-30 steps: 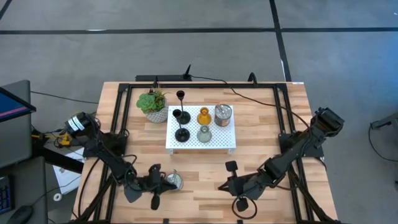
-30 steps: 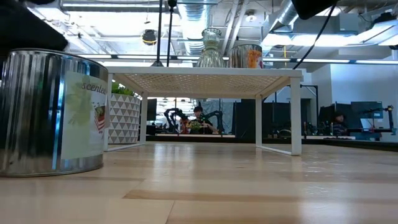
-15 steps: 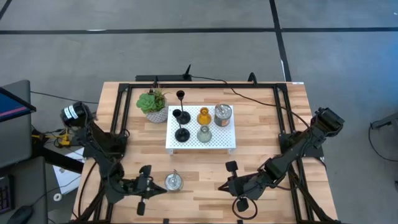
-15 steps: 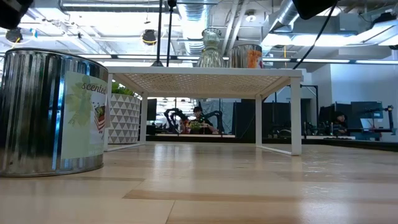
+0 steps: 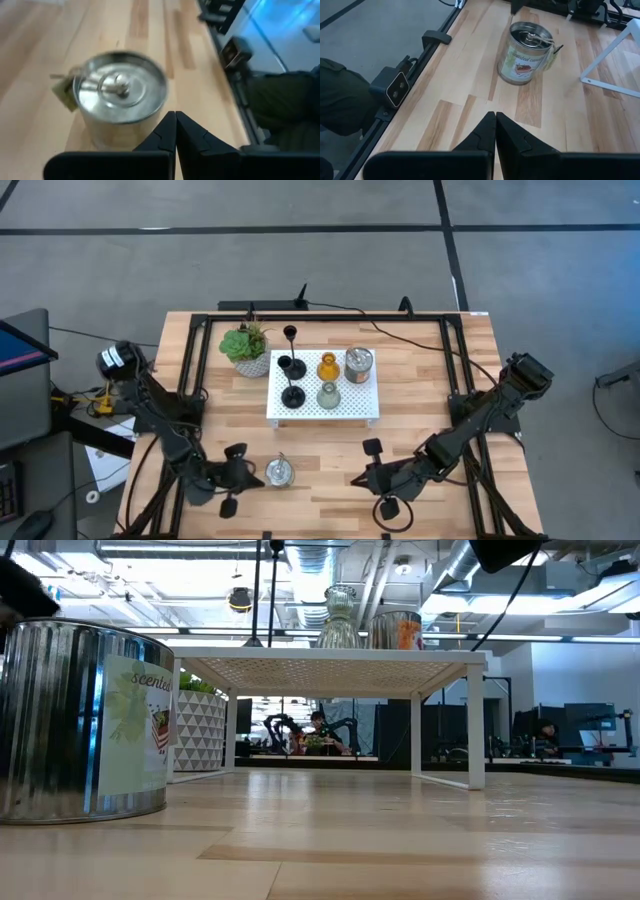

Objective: Pick & Place candle stick holders
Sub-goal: Align the green scented candle with the orange scented candle on the shelf

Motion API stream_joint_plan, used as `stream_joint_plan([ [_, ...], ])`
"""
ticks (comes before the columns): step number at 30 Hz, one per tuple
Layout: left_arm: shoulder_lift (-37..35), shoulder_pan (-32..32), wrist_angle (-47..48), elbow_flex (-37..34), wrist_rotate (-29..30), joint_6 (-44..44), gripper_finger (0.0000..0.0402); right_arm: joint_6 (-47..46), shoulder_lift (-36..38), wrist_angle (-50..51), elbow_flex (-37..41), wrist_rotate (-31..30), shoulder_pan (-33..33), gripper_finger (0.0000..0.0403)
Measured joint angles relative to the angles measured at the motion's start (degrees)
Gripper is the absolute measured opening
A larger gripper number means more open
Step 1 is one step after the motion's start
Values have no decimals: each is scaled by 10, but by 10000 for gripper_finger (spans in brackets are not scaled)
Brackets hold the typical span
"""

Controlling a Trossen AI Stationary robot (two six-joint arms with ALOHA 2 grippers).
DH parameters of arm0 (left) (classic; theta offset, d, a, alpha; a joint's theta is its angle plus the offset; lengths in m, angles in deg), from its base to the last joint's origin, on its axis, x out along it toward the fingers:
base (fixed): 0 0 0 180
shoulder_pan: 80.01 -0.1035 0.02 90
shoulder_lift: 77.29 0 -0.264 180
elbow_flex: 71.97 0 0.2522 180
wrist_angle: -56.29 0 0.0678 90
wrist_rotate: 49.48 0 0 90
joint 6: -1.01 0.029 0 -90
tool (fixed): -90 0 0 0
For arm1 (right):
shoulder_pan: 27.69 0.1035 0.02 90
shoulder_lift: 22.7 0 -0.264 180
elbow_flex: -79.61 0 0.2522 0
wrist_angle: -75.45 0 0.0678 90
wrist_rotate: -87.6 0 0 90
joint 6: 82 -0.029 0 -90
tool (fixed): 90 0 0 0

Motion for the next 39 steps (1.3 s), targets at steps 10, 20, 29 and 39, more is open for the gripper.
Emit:
stream_joint_plan([
  [10,48,-91,81,1,-145,-141,2,-1,0,-1,0,0,-7,3],
  [20,91,-140,58,0,-124,-184,2,-1,0,7,0,0,-5,3],
  [29,179,-193,-118,15,-127,-177,2,-1,0,31,0,0,-4,3],
  [39,214,-220,-119,48,-284,-118,3,-20,0,49,0,0,-1,3],
])
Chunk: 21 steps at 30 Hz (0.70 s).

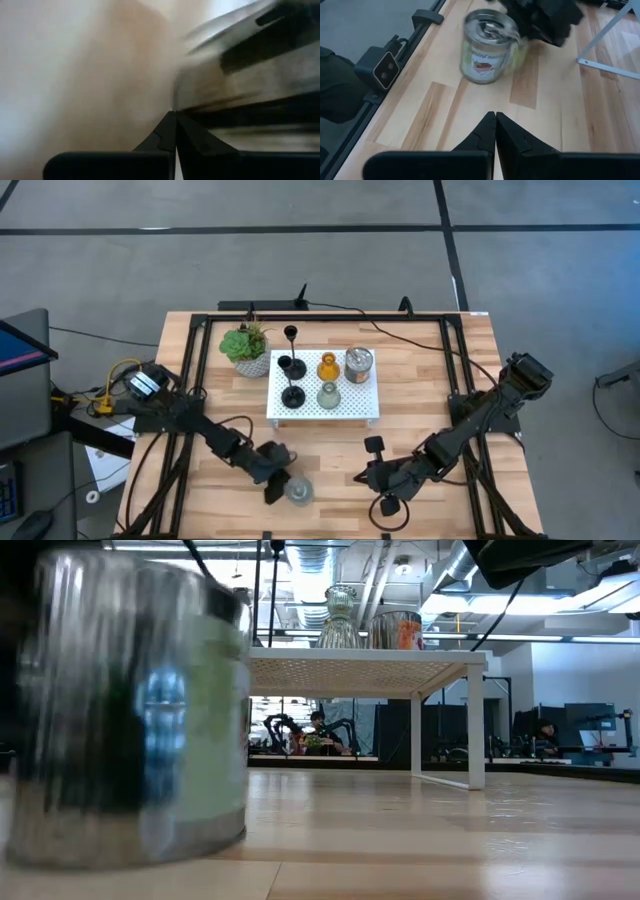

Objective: Pick & Place candle stick holders
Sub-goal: Align the green scented candle with the orange scented candle on the shelf

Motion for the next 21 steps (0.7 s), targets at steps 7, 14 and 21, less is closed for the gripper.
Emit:
stream_joint_plan([
  [7,-48,13,62,-1,-77,-2,3,0,0,0,0,0,4,3],
  [14,-80,31,92,-1,-86,19,3,0,0,-4,0,0,4,3],
  [21,-71,48,74,-1,-89,26,3,0,0,-5,0,0,4,3],
])
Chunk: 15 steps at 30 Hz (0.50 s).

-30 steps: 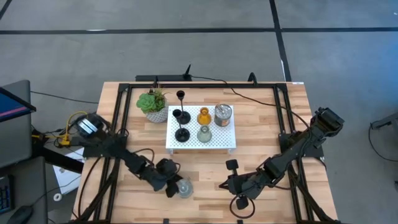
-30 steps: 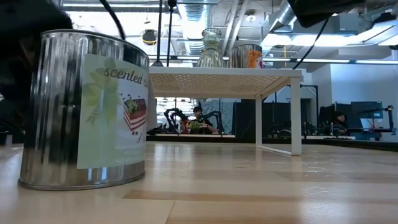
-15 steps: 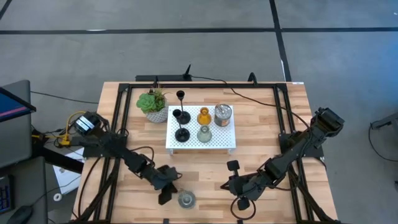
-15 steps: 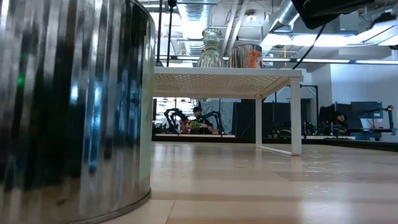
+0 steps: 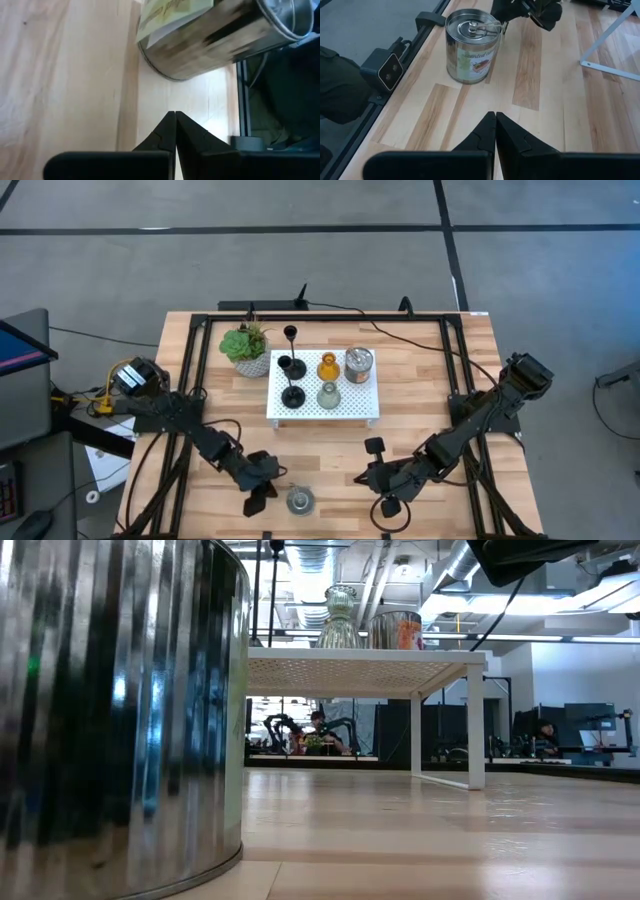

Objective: Pick & Place candle stick holders
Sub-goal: Align the green scented candle with the orange scented candle on the shelf

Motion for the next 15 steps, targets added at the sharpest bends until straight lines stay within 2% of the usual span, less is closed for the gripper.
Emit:
stream_joint_plan([
  [15,4,6,-27,0,2,1,3,0,0,0,0,0,0,3],
])
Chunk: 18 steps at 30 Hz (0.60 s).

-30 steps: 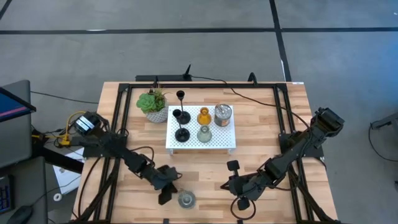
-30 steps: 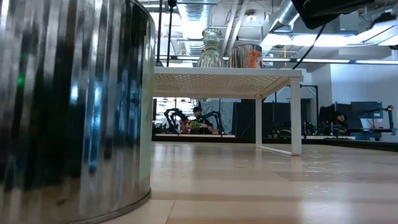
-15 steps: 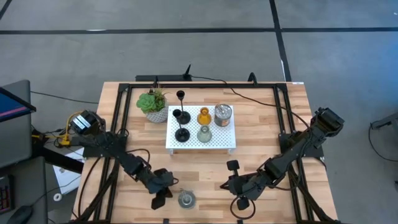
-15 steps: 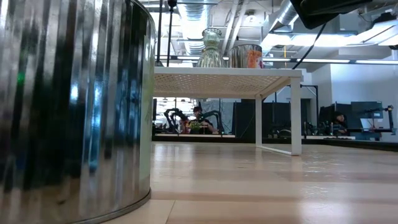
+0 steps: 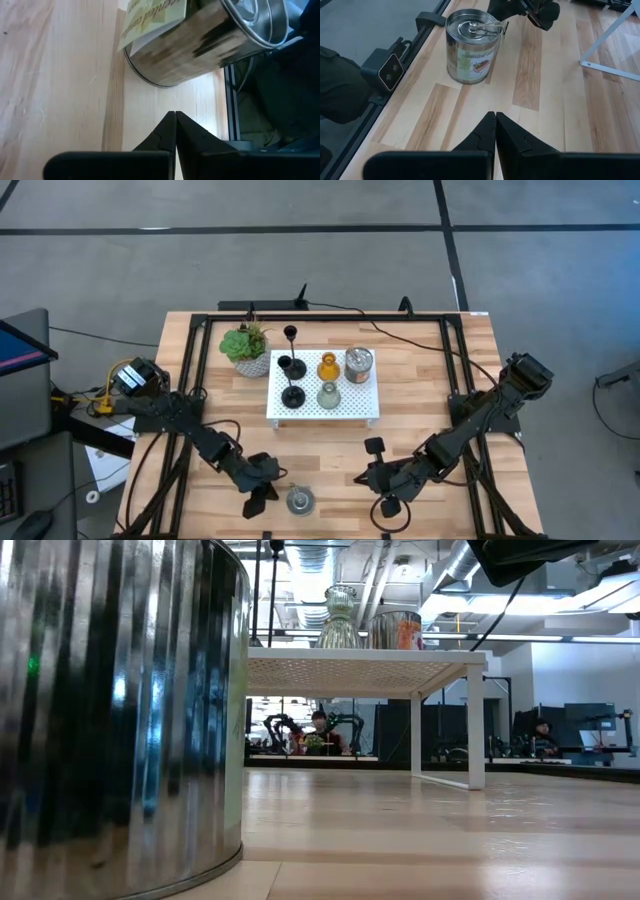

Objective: Pick & Place candle stick holders
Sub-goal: Align the green scented candle with the orange scented candle on the shelf

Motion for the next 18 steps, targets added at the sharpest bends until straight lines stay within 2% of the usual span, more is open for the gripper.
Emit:
stream_joint_plan([
  [18,0,0,-8,0,4,1,3,0,0,0,0,0,0,3],
])
